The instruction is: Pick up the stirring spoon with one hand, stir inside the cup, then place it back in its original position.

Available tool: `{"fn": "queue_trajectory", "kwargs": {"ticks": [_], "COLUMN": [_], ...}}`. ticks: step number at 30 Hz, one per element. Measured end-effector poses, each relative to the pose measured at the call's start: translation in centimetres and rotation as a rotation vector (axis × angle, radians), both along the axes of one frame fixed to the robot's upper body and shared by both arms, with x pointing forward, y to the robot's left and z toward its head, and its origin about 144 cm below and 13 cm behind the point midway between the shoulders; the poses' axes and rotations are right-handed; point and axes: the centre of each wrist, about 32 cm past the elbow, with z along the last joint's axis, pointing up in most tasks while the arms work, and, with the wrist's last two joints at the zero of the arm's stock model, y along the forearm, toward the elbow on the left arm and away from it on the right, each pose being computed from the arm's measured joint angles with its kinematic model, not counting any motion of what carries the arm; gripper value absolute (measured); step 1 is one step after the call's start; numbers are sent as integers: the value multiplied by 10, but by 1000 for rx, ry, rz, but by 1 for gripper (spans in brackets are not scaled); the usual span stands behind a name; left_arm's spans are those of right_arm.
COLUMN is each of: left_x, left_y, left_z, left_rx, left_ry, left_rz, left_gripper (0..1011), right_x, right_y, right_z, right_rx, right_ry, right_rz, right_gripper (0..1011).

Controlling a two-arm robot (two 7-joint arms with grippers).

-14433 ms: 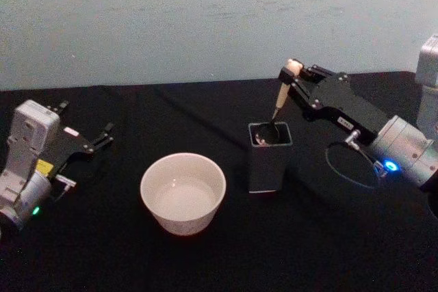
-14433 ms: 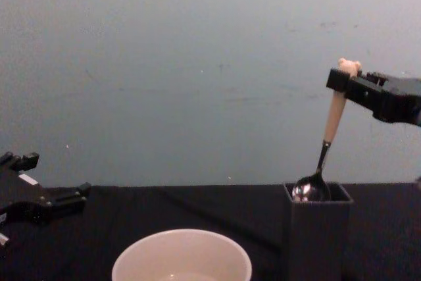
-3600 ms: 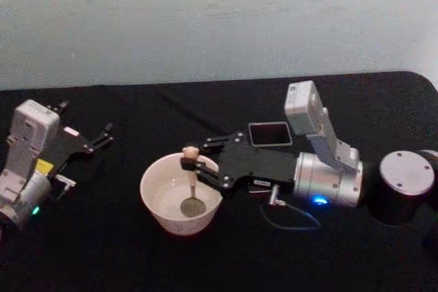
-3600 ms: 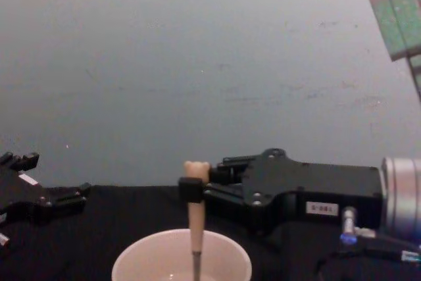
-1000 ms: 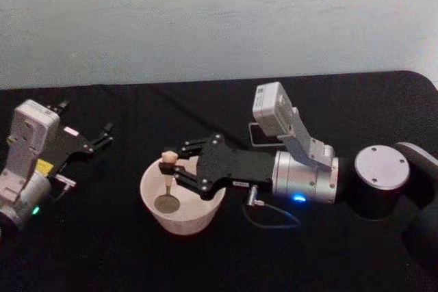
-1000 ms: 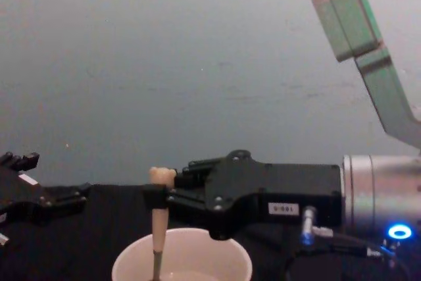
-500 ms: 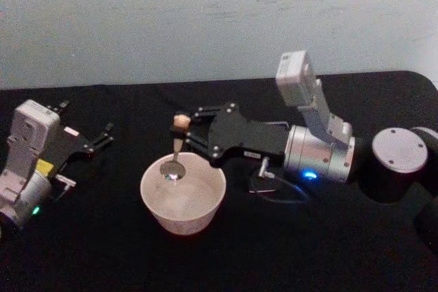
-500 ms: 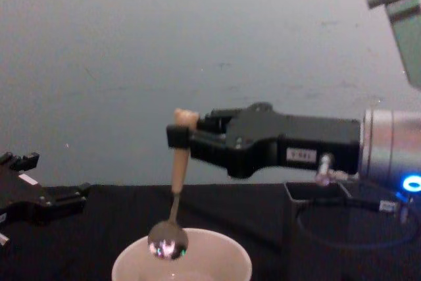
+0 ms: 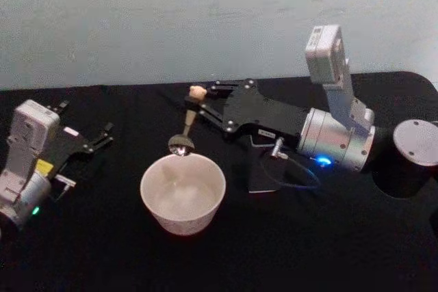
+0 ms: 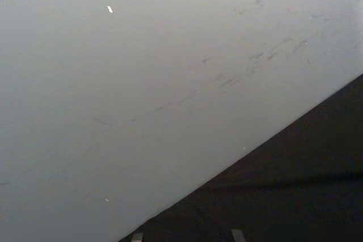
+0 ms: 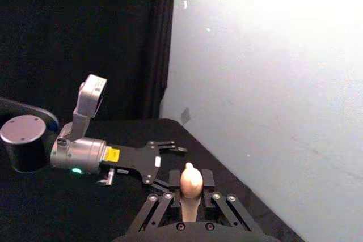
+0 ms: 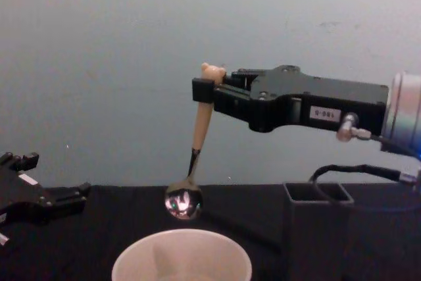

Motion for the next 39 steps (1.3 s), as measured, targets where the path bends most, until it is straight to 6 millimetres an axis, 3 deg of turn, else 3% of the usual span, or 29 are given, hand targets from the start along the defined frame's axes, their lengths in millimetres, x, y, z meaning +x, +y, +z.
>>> {"fn": "queue_trajectory", "kwargs": {"ticks": [39], "left_x": [0], "left_y": [0], "left_z": [0], "left_rx": [0], "left_ry": [0], "left_rz": [0], "left_gripper": [1002], "right_x": [-2], "right_y": [-43], "right_z": [1], "right_rx": [26], "right_ry": [24], "right_rz": [-114], "right_gripper": [214]}}
